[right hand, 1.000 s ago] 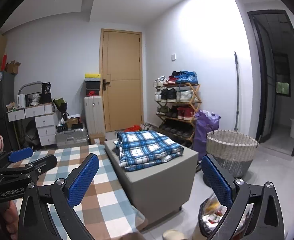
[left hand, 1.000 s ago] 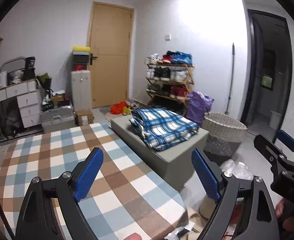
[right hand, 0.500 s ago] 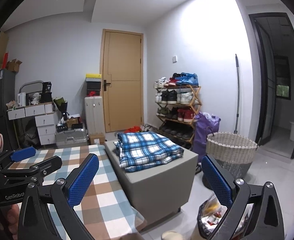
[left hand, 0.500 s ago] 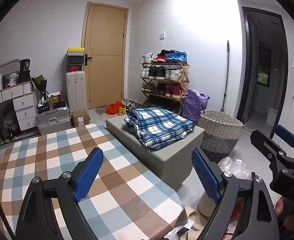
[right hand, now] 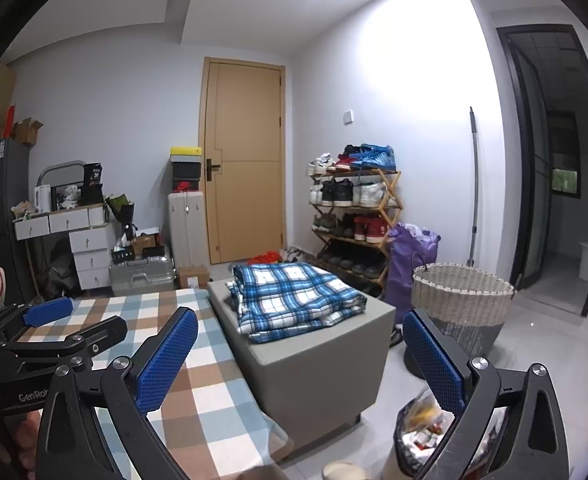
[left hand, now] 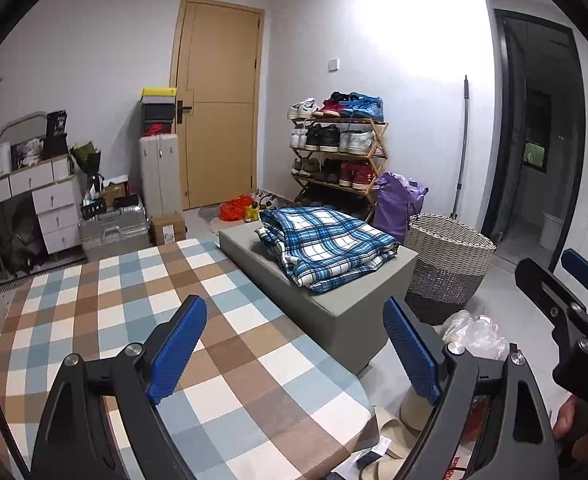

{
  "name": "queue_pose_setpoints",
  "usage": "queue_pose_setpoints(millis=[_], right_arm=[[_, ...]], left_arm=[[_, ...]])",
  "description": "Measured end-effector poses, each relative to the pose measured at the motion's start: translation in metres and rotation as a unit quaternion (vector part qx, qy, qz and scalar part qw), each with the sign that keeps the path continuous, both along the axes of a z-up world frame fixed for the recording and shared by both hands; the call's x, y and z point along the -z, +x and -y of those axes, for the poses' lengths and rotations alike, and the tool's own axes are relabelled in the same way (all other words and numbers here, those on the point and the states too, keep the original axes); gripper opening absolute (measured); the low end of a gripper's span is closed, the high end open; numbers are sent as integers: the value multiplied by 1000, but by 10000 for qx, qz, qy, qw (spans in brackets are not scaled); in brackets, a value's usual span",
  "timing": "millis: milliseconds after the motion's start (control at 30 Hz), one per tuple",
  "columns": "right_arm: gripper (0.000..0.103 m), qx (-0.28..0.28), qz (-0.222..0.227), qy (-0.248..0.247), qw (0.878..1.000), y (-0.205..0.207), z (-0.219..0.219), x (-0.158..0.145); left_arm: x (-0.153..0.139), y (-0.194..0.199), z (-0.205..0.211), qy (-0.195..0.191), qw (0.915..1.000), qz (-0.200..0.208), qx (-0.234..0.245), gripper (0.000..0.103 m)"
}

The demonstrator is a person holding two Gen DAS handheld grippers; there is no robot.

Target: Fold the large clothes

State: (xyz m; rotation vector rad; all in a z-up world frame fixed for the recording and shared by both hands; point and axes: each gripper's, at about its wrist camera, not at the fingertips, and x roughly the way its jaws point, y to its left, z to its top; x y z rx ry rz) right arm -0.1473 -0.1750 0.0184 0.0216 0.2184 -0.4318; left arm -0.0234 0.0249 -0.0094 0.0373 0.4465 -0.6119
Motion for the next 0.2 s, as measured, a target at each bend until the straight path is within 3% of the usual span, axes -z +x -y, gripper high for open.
queue_pose_setpoints(millis=[200], right_arm=[[103,-9,-51,26,10000,4,0,4]], left_arm=[[3,3,-5,-147,9999,-8,56,87]])
